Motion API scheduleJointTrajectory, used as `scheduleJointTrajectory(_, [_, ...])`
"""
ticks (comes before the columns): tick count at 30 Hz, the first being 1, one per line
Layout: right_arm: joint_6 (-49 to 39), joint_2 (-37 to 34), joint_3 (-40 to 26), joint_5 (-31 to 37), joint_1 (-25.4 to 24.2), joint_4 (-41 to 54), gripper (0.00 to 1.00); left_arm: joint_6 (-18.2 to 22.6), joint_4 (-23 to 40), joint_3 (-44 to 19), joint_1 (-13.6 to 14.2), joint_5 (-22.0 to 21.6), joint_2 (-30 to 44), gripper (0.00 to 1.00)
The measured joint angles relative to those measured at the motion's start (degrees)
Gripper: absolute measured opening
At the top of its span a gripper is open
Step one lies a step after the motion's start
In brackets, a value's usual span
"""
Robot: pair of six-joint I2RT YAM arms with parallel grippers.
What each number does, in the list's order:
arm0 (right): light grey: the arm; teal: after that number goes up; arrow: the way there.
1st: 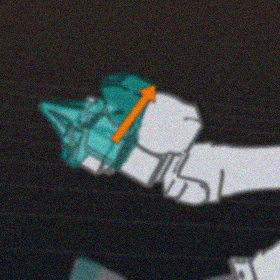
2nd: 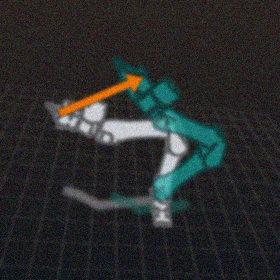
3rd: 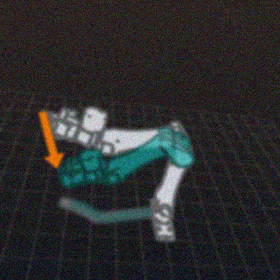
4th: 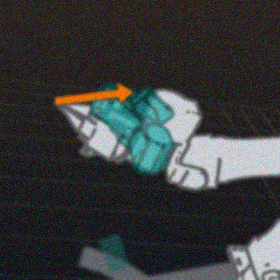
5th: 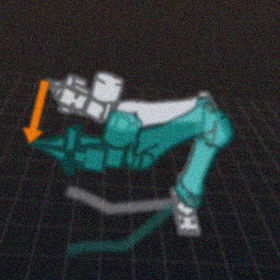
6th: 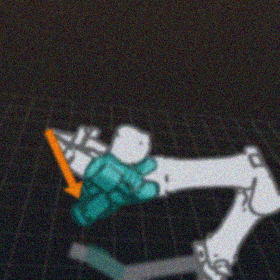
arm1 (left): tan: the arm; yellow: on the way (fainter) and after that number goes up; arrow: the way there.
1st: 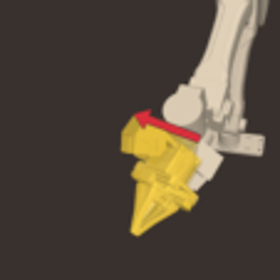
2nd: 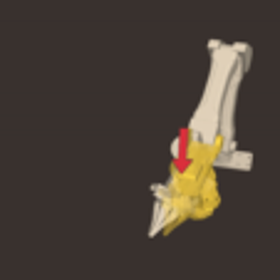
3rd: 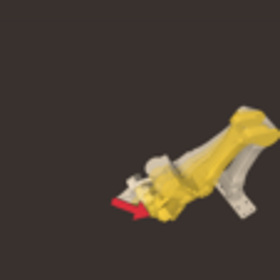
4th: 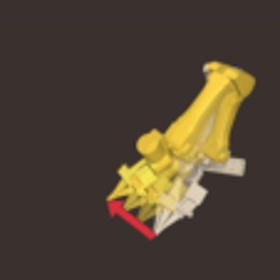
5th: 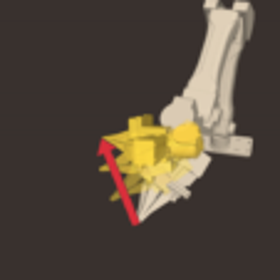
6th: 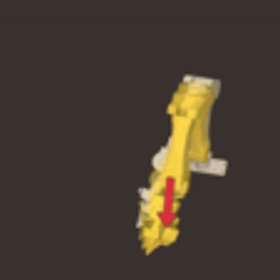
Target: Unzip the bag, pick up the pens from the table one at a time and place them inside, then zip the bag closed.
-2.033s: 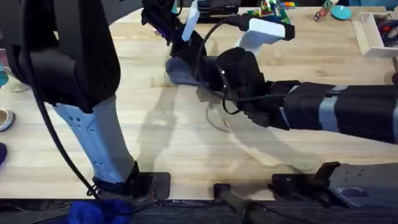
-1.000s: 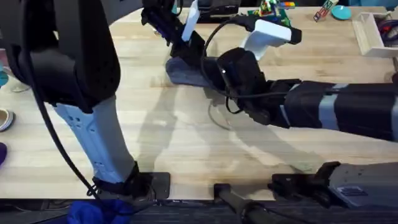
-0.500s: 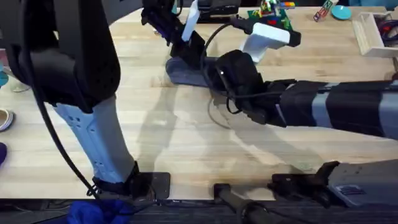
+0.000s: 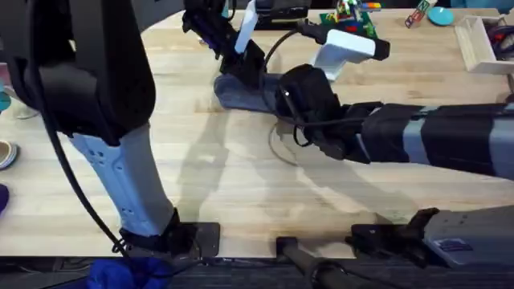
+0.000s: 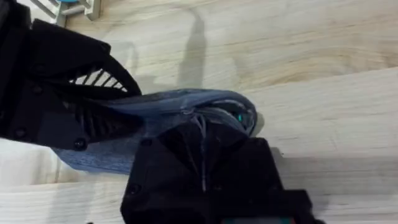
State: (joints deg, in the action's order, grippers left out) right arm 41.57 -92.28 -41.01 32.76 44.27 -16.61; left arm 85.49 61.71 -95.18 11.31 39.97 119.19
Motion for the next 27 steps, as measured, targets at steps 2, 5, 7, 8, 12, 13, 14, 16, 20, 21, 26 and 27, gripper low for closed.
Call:
scheduleJointTrajectory(2, [-0.45,0.44,0.0,-0.08,0.0,0.4,0.033,0.0,0.04,0.0,0.0,0.02,0.01,0.042])
scheduleJointTrajectory(5, [-0.93,1.65,0.0,-0.45,0.0,1.28,0.033,0.0,0.14,0.0,0.0,0.05,0.01,0.041])
scheduleJointTrajectory(7, [-1.12,2.68,0.0,-0.81,0.0,2.11,0.033,0.0,0.2,0.0,0.0,0.09,0.01,0.041])
scheduleJointTrajectory(8, [-1.22,3.25,0.0,-0.94,0.0,2.44,0.033,0.0,0.2,0.0,0.0,0.11,0.01,0.041])
scheduleJointTrajectory(12, [-1.74,5.33,0.02,-1.43,0.0,3.76,0.034,0.0,0.24,0.0,0.0,0.31,0.01,0.041])
scheduleJointTrajectory(13, [-1.75,5.69,0.02,-1.39,0.02,4.19,0.033,0.0,0.21,0.0,0.0,0.55,0.01,0.041])
scheduleJointTrajectory(14, [-1.78,5.98,0.02,-1.32,0.02,4.63,0.033,0.0,0.2,0.0,0.02,0.74,0.01,0.041])
scheduleJointTrajectory(16, [-1.83,6.57,0.04,-1.2,0.02,5.39,0.033,0.0,0.17,0.0,0.11,0.97,0.01,0.041])
scheduleJointTrajectory(20, [-2.34,7.8,0.04,-1.28,0.02,6.44,0.033,0.0,0.2,0.0,0.13,1.28,0.01,0.041])
scheduleJointTrajectory(21, [-2.41,8.19,0.07,-1.28,0.02,6.79,0.033,0.0,0.2,0.0,0.13,1.49,0.01,0.041])
scheduleJointTrajectory(26, [-2.61,9.97,0.07,-0.9,0.07,9.2,0.033,0.0,0.05,0.0,0.47,2.49,0.01,0.041])
scheduleJointTrajectory(27, [-2.61,10.07,0.07,-0.8,0.07,9.72,0.033,0.0,0.02,0.0,0.56,2.64,0.01,0.041])
